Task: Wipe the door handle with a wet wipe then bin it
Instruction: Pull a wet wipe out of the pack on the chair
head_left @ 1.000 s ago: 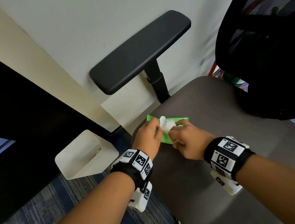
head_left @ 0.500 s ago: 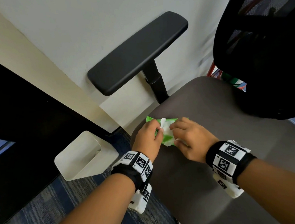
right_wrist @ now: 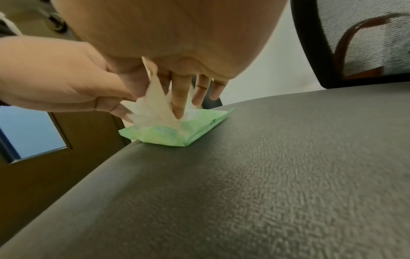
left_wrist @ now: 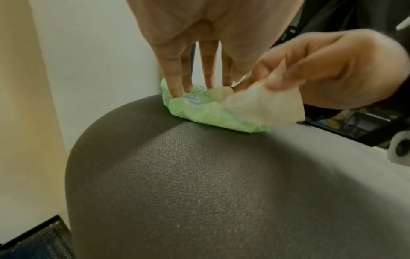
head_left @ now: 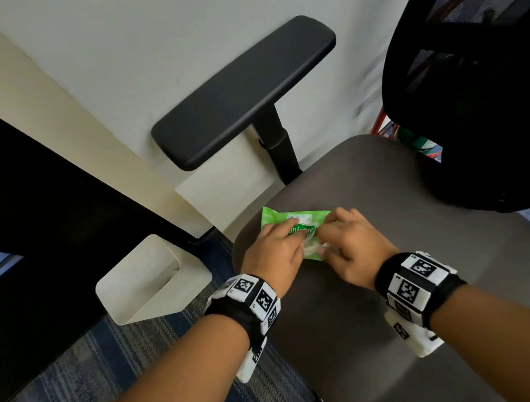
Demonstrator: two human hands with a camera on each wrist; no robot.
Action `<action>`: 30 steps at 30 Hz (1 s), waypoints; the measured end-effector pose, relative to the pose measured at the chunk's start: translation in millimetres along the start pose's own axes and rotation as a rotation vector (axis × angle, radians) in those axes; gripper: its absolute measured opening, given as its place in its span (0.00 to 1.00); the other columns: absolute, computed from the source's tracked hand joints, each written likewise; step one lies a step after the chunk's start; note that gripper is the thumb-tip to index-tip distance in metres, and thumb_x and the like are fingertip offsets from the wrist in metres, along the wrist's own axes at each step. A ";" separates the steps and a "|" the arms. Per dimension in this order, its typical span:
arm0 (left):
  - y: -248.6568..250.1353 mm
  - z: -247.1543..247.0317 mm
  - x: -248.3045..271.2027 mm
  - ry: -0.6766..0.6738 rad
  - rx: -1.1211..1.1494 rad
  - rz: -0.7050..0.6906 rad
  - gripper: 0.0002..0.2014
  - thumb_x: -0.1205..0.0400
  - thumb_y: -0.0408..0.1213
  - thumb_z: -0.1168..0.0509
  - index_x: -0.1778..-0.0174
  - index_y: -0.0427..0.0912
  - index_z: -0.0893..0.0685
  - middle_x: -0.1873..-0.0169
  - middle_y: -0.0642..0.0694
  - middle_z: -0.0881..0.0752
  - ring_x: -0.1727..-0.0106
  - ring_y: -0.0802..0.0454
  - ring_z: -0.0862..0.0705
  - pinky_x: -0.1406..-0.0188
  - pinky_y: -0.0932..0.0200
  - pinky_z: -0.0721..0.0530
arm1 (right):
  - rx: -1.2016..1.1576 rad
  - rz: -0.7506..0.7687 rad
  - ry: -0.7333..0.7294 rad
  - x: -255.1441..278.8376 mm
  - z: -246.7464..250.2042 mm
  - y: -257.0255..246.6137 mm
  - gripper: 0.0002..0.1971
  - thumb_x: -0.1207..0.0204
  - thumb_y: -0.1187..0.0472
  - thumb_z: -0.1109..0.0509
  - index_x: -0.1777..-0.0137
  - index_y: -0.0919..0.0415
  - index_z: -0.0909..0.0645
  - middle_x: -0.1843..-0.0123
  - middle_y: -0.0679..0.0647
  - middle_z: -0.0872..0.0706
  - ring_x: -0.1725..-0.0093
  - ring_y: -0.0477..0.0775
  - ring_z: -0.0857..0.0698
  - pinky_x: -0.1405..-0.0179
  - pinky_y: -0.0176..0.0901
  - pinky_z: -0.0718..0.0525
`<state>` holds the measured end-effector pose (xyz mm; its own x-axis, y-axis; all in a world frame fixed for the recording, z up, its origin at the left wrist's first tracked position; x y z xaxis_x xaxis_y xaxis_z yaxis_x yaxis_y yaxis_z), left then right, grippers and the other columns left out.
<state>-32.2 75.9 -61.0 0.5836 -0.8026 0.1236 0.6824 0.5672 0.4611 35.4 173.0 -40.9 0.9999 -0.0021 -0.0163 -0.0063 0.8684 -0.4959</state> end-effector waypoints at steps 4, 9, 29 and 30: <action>-0.3 -12.1 0.7 -0.142 -0.216 -0.036 0.18 0.19 0.40 0.42 0.32 0.50 0.21 0.18 0.53 0.38 0.25 0.42 0.35 0.38 0.44 0.22 | -0.124 -0.061 0.289 1.0 33.1 5.5 0.13 0.23 0.54 0.40 0.62 0.63 0.23 0.67 0.46 0.27 0.63 0.55 0.27 0.59 0.46 0.30; 2.8 -21.0 4.6 -0.218 -0.325 -0.053 0.28 0.20 0.42 0.41 0.23 0.57 0.36 0.16 0.53 0.50 0.26 0.41 0.39 0.36 0.45 0.28 | -0.178 -0.084 0.378 -7.8 43.2 3.4 0.13 0.23 0.54 0.38 0.62 0.64 0.23 0.66 0.44 0.30 0.64 0.55 0.26 0.62 0.45 0.27; 9.4 -8.0 21.2 -0.285 -0.079 0.061 0.26 0.20 0.47 0.39 0.25 0.66 0.33 0.16 0.46 0.48 0.18 0.42 0.54 0.22 0.43 0.48 | -0.089 -0.186 0.457 -11.7 38.7 -12.0 0.11 0.24 0.62 0.26 0.66 0.64 0.21 0.69 0.51 0.25 0.64 0.50 0.29 0.64 0.39 0.31; 11.0 -0.2 22.6 -0.238 -0.061 0.053 0.24 0.20 0.47 0.39 0.26 0.65 0.30 0.17 0.46 0.44 0.19 0.42 0.51 0.22 0.43 0.45 | -0.087 -0.183 0.467 -12.4 42.0 -16.9 0.13 0.25 0.62 0.26 0.68 0.64 0.23 0.69 0.50 0.27 0.64 0.50 0.30 0.64 0.37 0.34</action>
<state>-11.4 64.1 -53.3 0.5036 -0.7885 0.3530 0.6833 0.6136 0.3957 23.8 179.2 4.2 0.8715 -0.3888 -0.2988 0.1473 0.7888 -0.5967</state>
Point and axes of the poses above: each hand's wrist, its own x-axis away from the middle knuckle, its own z-axis out of the back of the hand, y = z × x, the point moved 8 cm from there along -x, towards the middle knuckle
